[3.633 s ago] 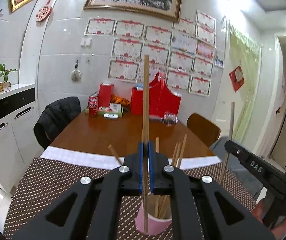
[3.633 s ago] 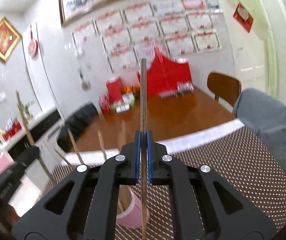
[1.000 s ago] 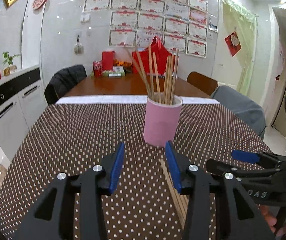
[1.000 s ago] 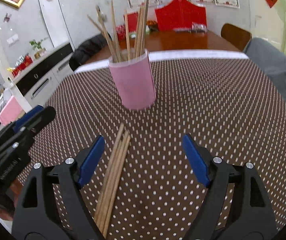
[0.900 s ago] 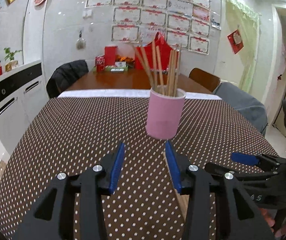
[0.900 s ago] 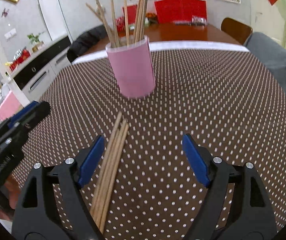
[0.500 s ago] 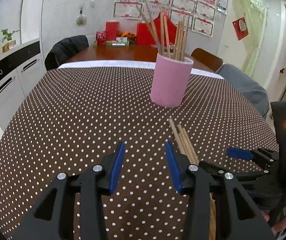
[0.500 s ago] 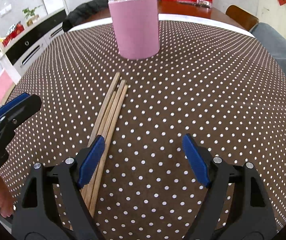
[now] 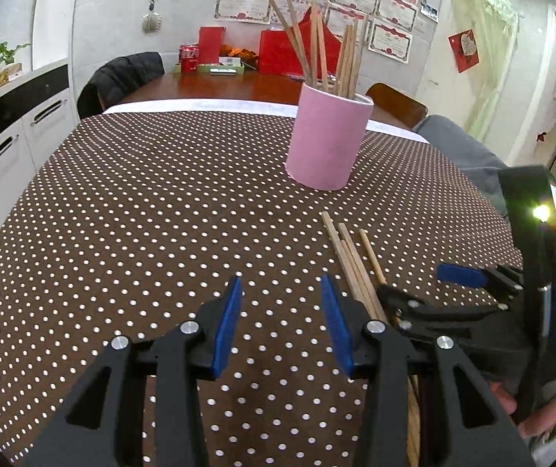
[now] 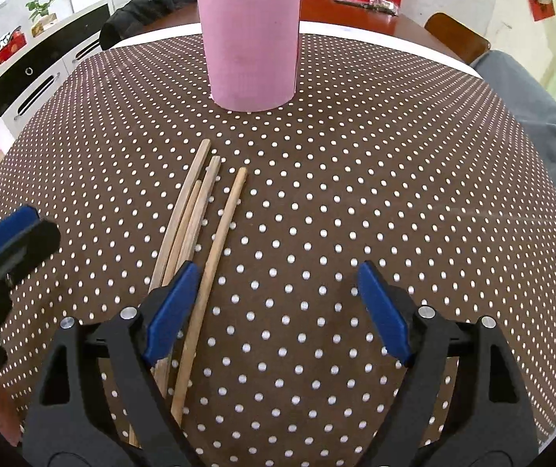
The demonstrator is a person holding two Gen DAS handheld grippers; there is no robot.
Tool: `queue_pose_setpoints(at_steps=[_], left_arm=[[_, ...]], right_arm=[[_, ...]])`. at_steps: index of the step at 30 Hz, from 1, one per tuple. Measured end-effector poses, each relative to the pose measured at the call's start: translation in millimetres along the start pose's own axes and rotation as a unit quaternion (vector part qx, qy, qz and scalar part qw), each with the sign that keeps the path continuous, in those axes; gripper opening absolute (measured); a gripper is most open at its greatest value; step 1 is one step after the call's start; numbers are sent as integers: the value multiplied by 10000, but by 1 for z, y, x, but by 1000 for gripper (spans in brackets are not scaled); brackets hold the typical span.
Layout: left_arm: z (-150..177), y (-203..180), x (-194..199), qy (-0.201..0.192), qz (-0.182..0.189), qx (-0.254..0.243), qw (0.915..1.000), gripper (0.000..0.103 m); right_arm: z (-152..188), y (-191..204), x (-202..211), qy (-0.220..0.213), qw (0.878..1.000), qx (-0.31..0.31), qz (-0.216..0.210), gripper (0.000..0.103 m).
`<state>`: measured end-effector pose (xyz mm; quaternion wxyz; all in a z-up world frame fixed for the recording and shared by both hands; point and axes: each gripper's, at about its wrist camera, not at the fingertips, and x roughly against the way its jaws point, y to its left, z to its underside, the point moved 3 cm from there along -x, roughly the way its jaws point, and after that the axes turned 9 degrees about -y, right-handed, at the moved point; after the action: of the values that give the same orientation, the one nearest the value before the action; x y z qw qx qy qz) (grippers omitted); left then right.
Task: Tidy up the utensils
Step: 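Close the right tool on one chopstick while the left tool grasps another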
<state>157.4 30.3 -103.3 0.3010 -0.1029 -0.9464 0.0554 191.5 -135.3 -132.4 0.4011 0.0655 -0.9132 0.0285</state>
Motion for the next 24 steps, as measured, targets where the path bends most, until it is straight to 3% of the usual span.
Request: queue_pose_setpoints(at_steps=[1,2,4,11,24], left_arm=[[1,-2,-1,36,36,-6,10000,42],[1,-4,-2,58,56,-15,10000,42],[1,-8,-4,134,121,-53,9998,42],[3,-28,-15,487,366,-179,9980,42],[5,-53,-42,1019,-23,-632,9928,43]], right_arm=[[-1,0,1,-115,9999,73,-89,57],[-3,1,3,-273,9994,163,-148,23],[-4,-3,4,-306,9991,140,-238,12],[-5,-26,2,-215,9952,-423,-860,6],[6,-40,9,-431,9911,-662,-1067,6]])
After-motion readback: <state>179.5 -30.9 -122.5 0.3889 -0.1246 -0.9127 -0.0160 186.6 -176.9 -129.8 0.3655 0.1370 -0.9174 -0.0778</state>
